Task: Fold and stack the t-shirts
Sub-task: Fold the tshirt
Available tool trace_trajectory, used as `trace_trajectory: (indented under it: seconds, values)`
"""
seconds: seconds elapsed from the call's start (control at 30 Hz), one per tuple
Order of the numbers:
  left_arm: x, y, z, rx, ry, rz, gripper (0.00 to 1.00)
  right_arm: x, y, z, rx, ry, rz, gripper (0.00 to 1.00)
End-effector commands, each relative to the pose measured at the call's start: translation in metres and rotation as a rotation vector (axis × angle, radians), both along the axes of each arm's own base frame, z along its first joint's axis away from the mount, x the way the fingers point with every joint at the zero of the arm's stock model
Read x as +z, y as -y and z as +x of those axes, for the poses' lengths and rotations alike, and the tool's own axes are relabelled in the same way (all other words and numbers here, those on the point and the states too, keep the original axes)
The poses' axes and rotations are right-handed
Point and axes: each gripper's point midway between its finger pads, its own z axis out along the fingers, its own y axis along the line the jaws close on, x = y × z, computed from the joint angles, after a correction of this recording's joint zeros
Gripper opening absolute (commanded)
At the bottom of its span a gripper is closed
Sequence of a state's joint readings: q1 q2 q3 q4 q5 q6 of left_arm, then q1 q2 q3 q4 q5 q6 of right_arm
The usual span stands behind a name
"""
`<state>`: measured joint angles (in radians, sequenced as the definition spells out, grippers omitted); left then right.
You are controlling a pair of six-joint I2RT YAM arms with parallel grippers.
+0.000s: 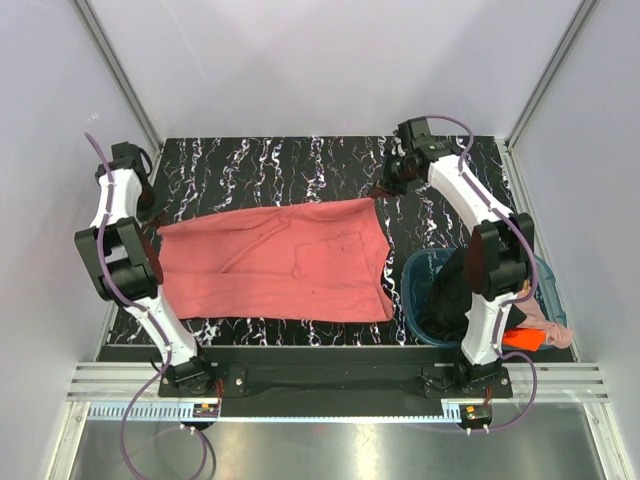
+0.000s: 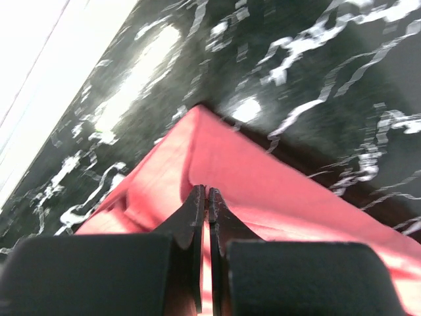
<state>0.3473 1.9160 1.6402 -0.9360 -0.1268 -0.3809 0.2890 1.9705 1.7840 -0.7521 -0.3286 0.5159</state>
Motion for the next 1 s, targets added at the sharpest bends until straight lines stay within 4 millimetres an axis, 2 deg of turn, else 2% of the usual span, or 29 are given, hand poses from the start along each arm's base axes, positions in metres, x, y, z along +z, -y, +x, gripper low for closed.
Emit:
trace_trajectory:
  seconds: [0.0, 0.17, 0.3, 0.4, 0.6, 0.97]
  values:
    - [0.029, -0.021, -0.014, 0.044, 0.046, 0.092, 0.0, 0.042, 0.007, -0.016, 0.005, 0.1, 0.005, 0.0]
    - [0.027, -0.026, -0.026, 0.059, 0.022, 0.112, 0.0, 0.034, 0.017, -0.041, 0.014, 0.079, -0.021, 0.0]
    - [0.018, -0.03, -0.036, 0.074, -0.015, 0.135, 0.0, 0.016, 0.022, -0.057, 0.02, 0.036, -0.044, 0.0]
    - [0.013, -0.033, -0.041, 0.085, -0.029, 0.137, 0.0, -0.007, 0.027, -0.071, 0.019, -0.018, -0.061, 0.0]
    - [-0.006, -0.034, -0.057, 0.099, -0.088, 0.148, 0.0, -0.031, 0.035, -0.083, 0.018, -0.083, -0.099, 0.0]
    - [-0.01, -0.042, -0.073, 0.154, -0.117, 0.198, 0.0, -0.037, 0.045, -0.107, 0.01, -0.091, -0.116, 0.0]
